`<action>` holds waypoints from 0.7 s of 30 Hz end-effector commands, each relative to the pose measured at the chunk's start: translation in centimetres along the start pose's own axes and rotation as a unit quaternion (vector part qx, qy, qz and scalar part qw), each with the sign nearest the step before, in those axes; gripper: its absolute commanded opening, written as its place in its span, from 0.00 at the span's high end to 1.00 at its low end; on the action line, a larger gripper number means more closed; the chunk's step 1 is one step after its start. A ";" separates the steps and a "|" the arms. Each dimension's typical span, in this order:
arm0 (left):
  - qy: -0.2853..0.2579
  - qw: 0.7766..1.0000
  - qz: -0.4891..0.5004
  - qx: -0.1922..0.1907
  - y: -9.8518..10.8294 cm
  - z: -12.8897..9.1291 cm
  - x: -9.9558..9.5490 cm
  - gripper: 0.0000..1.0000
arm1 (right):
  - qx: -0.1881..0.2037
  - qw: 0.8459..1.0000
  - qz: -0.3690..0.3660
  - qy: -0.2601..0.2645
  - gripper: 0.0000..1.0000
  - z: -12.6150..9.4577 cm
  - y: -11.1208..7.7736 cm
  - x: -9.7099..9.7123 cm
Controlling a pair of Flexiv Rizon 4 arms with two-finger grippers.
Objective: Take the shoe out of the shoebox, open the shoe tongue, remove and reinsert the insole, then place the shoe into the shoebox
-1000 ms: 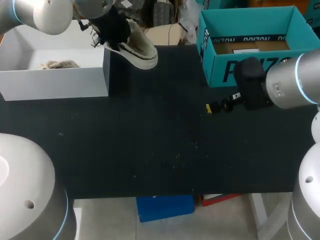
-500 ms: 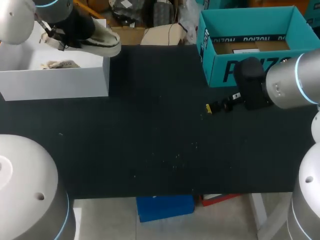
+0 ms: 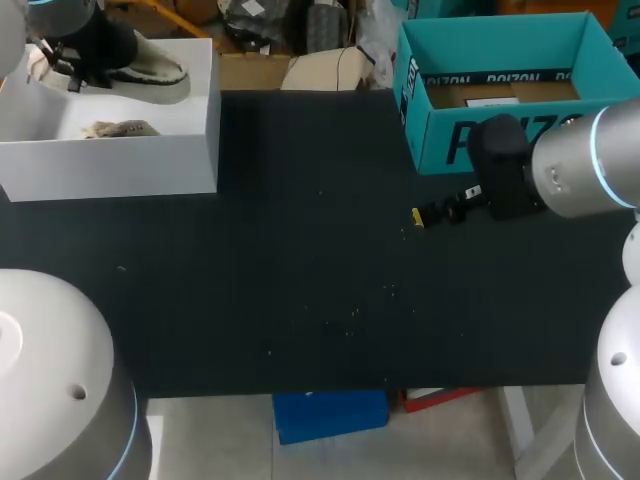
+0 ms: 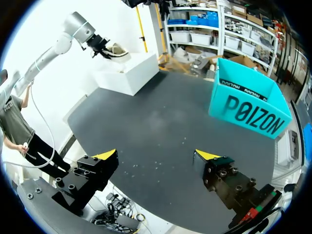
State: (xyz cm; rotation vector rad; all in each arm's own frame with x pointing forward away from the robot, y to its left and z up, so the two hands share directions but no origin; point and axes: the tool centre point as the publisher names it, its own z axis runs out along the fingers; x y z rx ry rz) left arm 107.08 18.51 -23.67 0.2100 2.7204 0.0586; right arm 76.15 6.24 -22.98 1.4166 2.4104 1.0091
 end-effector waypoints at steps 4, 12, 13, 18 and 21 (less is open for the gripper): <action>0.012 1.000 -0.015 0.011 1.9 4.1 -2.8 1.00 | 0.001 1.000 0.000 -0.001 0.00 0.1 0.1 0.1; 0.027 0.999 -0.037 0.005 2.5 9.0 -4.8 1.00 | 0.001 1.000 0.000 -0.001 0.00 0.1 0.1 0.1; 0.029 0.999 -0.041 0.013 2.6 9.7 -5.0 1.00 | 0.001 1.000 0.000 -0.001 0.00 0.1 0.1 0.1; 0.045 0.998 -0.051 0.017 2.1 12.8 -5.1 1.00 | 0.001 1.000 0.000 -0.001 0.00 0.1 0.1 0.1; 0.056 0.997 -0.056 0.023 2.1 15.1 -4.9 1.00 | 0.001 1.000 0.000 -0.001 0.00 0.1 0.1 0.1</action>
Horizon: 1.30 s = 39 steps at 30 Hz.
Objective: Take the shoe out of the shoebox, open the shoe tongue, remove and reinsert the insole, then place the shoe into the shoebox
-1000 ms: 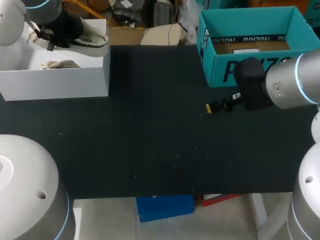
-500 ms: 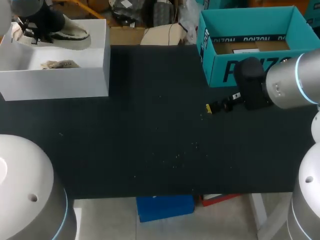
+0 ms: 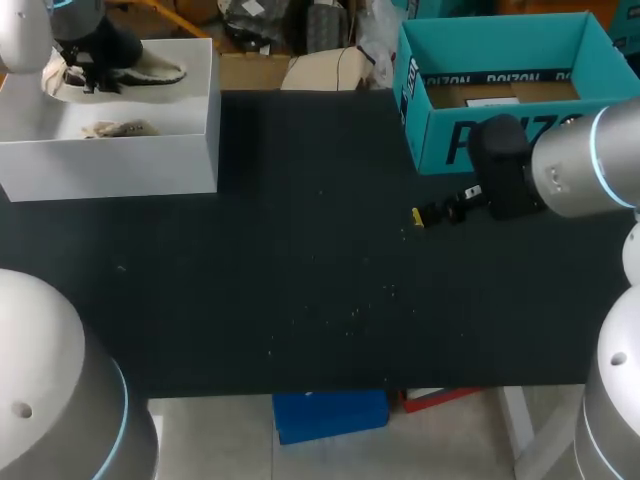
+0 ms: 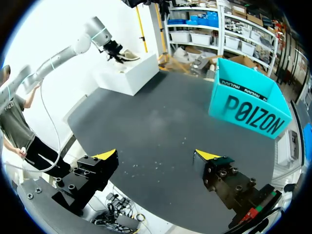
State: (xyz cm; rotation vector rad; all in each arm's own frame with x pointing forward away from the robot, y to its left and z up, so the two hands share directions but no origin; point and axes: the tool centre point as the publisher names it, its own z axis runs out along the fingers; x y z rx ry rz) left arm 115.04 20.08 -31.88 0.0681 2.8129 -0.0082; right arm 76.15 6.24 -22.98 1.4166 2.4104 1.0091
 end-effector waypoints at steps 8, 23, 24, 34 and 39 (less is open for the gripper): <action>0.034 0.999 -0.005 0.002 0.0 8.1 -2.2 1.00 | 0.001 1.000 0.000 -0.001 0.00 0.1 0.1 0.1; 0.058 0.998 0.006 0.037 -1.9 11.7 -0.7 0.00 | 0.001 1.000 0.000 -0.001 0.00 0.1 0.1 0.1; 0.057 0.998 0.011 0.039 -2.1 11.0 -0.6 0.00 | 0.001 1.000 0.000 -0.001 0.00 0.1 0.1 0.1; 0.092 0.989 0.086 0.078 -7.7 3.0 1.0 0.00 | 0.001 1.000 0.000 -0.001 0.00 0.1 0.1 0.1; 0.111 0.988 0.100 0.042 -9.2 -0.8 1.5 0.00 | 0.001 1.000 0.000 -0.001 0.00 0.1 0.1 0.1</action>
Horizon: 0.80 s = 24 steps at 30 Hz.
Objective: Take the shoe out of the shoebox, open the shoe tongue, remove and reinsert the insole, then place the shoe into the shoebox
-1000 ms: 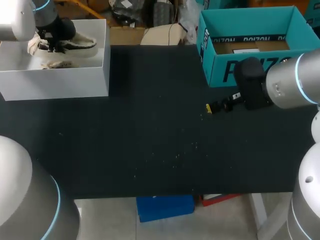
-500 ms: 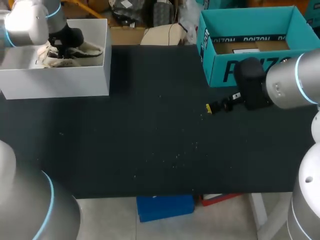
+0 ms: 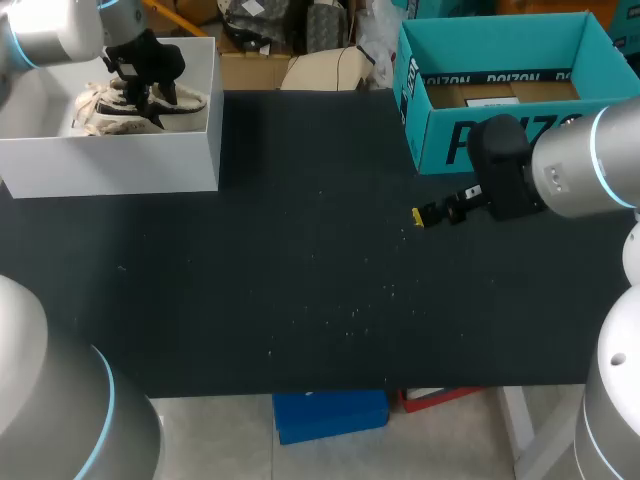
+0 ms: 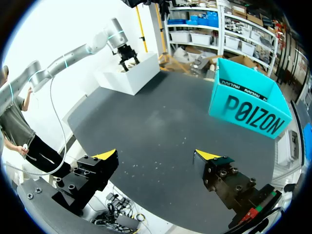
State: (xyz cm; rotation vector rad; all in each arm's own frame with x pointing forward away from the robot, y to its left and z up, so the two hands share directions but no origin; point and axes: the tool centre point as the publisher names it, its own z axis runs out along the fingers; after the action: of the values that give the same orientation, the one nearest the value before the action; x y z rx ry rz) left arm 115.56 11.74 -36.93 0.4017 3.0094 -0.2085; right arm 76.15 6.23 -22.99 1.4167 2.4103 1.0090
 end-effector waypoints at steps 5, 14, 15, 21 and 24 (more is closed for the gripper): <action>0.011 0.997 0.007 -0.073 -4.2 -8.4 3.3 0.00 | 0.001 1.000 0.000 -0.001 0.00 0.1 0.1 0.1; -0.002 0.994 0.035 -0.101 -8.6 -12.2 6.2 0.00 | 0.001 1.000 0.000 -0.001 0.00 0.1 0.1 0.1; -0.004 0.994 0.036 -0.101 -9.3 -12.3 6.5 0.00 | 0.001 1.000 0.000 -0.001 0.00 0.1 0.1 0.1; -0.004 0.996 0.028 -0.085 -13.4 -11.0 8.5 0.00 | 0.001 1.000 0.000 -0.001 0.00 0.1 0.1 0.1; 0.011 0.997 0.020 -0.074 -15.4 -9.2 9.2 0.00 | 0.001 1.000 0.000 -0.001 0.00 0.1 0.1 0.1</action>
State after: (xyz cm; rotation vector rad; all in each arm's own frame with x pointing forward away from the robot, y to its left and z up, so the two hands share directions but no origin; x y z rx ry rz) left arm 103.06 1.70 -25.46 0.4675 3.0399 -0.0245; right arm 76.15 6.24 -22.98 1.4166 2.4104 1.0091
